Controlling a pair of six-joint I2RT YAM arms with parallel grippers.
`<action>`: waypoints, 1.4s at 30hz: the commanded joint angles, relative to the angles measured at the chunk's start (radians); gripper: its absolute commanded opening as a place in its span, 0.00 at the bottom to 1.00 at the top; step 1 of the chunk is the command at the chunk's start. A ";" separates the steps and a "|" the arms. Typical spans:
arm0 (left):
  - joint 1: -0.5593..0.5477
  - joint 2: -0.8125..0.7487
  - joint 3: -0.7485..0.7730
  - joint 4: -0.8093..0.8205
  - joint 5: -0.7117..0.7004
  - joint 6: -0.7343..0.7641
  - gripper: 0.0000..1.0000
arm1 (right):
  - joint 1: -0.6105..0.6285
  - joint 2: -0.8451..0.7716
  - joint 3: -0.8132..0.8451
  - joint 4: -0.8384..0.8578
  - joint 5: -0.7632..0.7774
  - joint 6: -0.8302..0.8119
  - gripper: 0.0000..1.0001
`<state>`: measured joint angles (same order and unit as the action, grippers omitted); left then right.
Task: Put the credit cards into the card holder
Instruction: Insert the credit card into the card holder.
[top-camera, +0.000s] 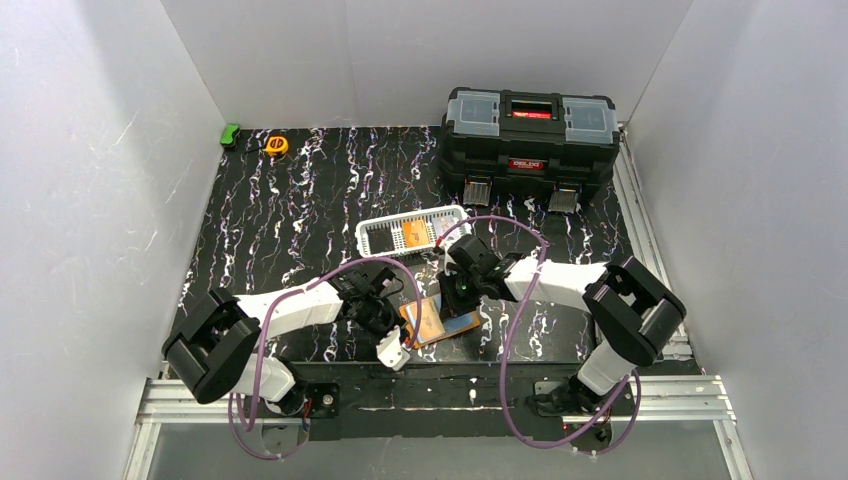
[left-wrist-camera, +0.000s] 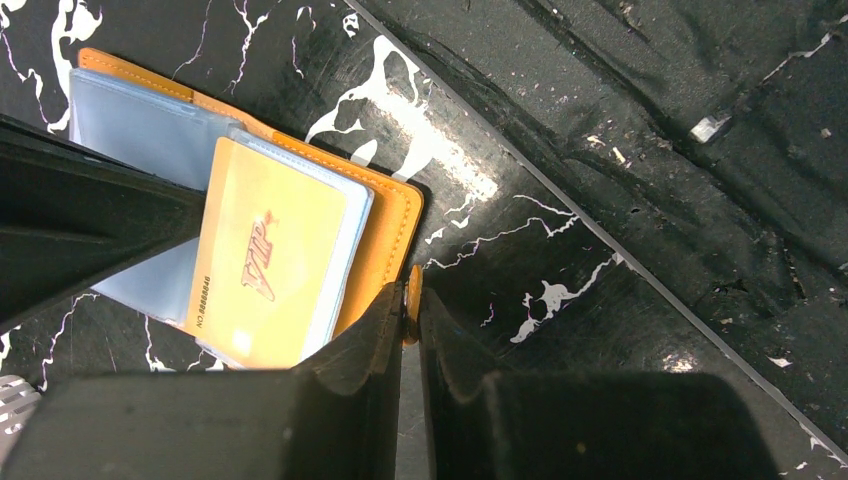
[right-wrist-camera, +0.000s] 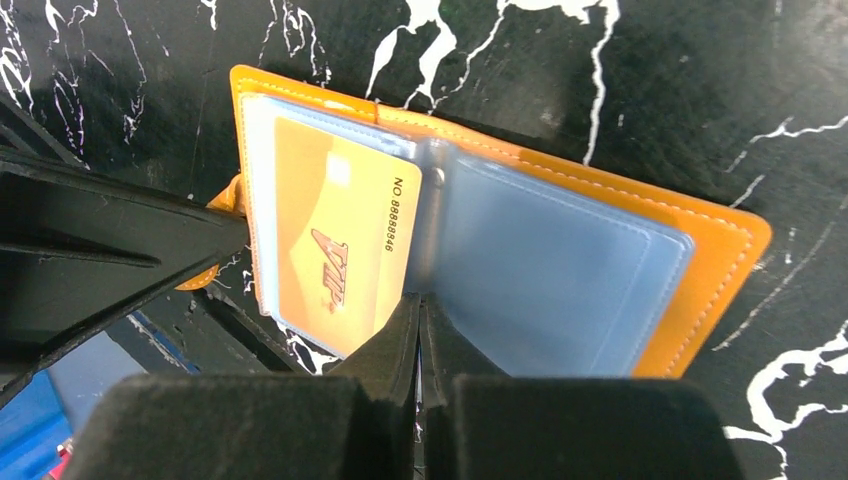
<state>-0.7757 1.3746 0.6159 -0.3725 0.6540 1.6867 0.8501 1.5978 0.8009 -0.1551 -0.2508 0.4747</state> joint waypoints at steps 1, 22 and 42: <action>-0.006 -0.006 -0.010 -0.026 0.018 0.010 0.05 | 0.020 0.019 0.049 0.012 -0.024 0.010 0.03; -0.005 -0.062 -0.015 -0.041 -0.032 -0.002 0.17 | 0.036 -0.012 0.132 -0.073 0.030 -0.036 0.21; 0.358 -0.254 0.422 -0.174 -0.103 -0.634 0.69 | -0.346 -0.014 0.525 -0.130 -0.206 0.040 0.98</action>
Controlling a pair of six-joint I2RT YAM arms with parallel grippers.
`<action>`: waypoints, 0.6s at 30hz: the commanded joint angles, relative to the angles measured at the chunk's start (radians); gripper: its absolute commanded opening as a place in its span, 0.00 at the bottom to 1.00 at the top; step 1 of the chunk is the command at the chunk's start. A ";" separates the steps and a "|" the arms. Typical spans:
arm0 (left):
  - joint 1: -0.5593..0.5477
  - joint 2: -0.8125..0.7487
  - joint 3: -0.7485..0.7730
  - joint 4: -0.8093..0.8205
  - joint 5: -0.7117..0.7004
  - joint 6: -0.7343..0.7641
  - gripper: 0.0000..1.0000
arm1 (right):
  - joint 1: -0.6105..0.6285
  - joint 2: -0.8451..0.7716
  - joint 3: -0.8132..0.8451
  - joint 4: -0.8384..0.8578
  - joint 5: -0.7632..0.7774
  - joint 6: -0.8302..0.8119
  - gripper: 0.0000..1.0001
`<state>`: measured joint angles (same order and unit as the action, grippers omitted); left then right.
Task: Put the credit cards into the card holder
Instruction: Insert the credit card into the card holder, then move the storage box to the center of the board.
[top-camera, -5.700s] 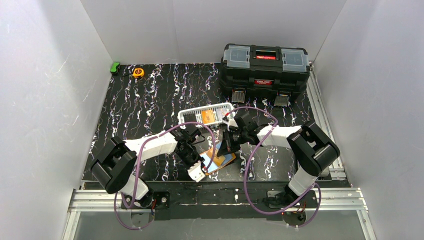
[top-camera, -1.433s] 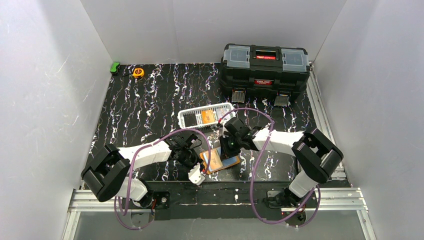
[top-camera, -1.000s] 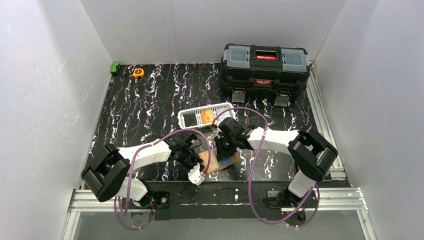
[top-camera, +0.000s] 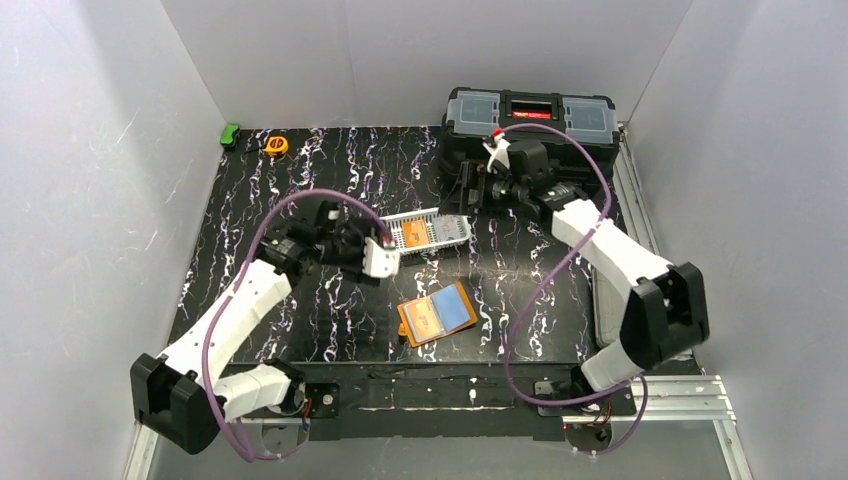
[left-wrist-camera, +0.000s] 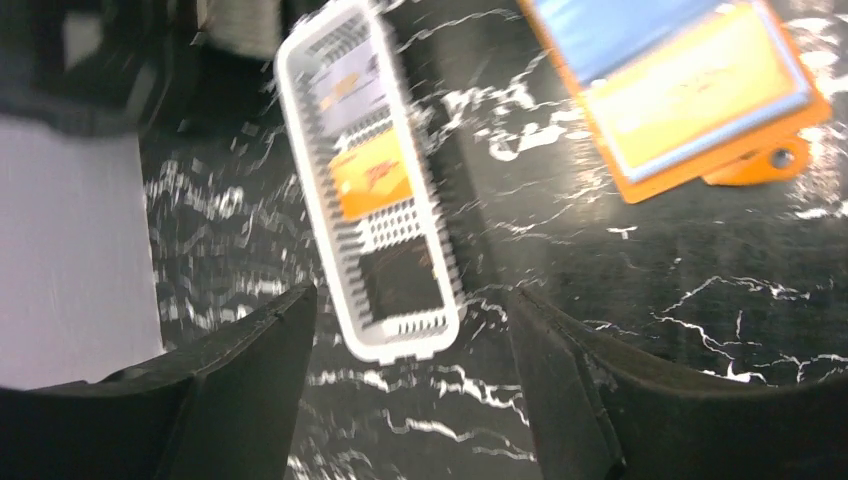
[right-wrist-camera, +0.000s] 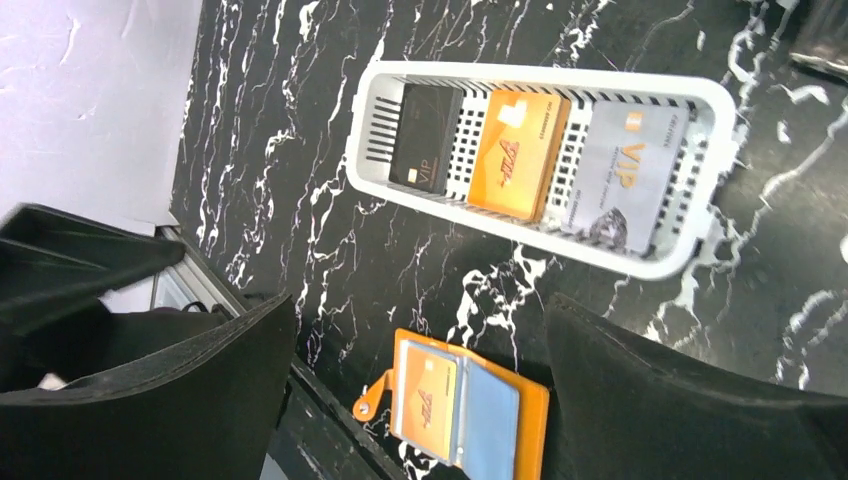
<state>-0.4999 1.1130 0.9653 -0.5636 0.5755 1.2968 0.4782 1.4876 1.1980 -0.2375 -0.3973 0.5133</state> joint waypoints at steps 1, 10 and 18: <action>0.106 0.022 0.102 0.034 -0.031 -0.295 0.70 | 0.040 0.129 0.168 -0.098 -0.028 -0.016 0.98; 0.300 0.269 0.287 0.084 0.059 -0.599 0.97 | 0.100 0.331 0.421 -0.221 0.043 -0.025 0.79; 0.303 0.448 0.351 0.036 0.176 -0.336 0.55 | 0.112 0.532 0.554 -0.207 -0.020 0.046 0.49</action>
<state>-0.1921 1.5150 1.2732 -0.4786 0.6476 0.8291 0.5854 1.9465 1.6817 -0.4355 -0.3775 0.5190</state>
